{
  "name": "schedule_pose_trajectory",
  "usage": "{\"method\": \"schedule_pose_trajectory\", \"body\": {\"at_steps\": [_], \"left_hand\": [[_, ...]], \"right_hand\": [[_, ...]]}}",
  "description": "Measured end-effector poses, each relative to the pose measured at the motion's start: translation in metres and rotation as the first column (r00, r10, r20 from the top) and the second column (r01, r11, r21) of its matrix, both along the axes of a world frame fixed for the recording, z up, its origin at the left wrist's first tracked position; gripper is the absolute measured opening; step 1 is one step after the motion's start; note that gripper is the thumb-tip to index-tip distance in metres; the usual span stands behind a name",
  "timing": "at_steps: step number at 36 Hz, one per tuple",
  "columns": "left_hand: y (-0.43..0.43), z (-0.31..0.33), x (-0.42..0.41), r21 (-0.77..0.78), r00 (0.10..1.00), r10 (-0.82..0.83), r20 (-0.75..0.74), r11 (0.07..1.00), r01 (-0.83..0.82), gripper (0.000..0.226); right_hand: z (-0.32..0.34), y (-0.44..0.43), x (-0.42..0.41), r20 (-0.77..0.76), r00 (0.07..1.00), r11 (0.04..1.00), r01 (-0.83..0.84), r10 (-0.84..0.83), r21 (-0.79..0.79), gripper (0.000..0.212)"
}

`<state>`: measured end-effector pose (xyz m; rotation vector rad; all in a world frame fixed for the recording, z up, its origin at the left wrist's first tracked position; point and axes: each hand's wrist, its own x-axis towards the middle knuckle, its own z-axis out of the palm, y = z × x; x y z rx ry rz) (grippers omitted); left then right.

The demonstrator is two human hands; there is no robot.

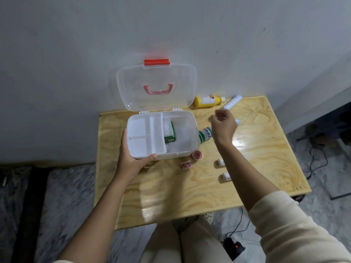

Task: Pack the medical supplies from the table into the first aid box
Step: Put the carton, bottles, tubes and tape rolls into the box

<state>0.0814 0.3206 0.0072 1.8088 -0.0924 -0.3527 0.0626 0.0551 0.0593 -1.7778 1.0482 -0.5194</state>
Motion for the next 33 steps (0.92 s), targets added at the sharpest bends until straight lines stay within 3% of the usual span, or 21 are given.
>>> {"method": "schedule_pose_trajectory", "body": {"at_steps": [3,6,8,18,23,28,33], "left_hand": [[-0.001,0.0,0.0,0.005,1.0,0.005,0.001,1.0,-0.005,0.134],[-0.001,-0.001,-0.001,0.013,1.0,0.005,0.0,1.0,-0.005,0.134],[0.0,-0.001,0.0,0.018,1.0,0.005,-0.006,1.0,-0.005,0.134],[0.001,-0.004,0.0,0.014,1.0,0.007,-0.007,1.0,-0.007,0.133],[0.001,-0.004,0.0,0.003,1.0,0.006,-0.013,1.0,-0.006,0.133],[0.0,-0.001,0.0,0.006,1.0,-0.003,-0.001,1.0,0.003,0.132],[-0.001,0.004,0.0,0.012,1.0,-0.013,0.0,1.0,0.013,0.134]], "right_hand": [[-0.025,-0.023,-0.013,-0.147,0.982,0.988,0.128,-0.114,0.091,0.031],[-0.046,-0.033,-0.017,-0.305,0.946,0.939,0.2,-0.11,0.282,0.048],[-0.052,-0.034,-0.017,-0.333,0.938,0.909,0.221,-0.098,0.354,0.06],[-0.051,-0.04,0.001,-0.283,0.94,0.794,0.317,-0.19,0.519,0.041],[-0.045,-0.037,-0.012,-0.072,0.97,0.701,0.219,-0.233,0.679,0.031],[-0.033,-0.032,-0.027,0.102,0.983,0.856,0.082,-0.155,0.511,0.009],[-0.003,-0.023,-0.03,0.203,0.977,0.966,0.015,-0.069,0.257,0.022]]}}
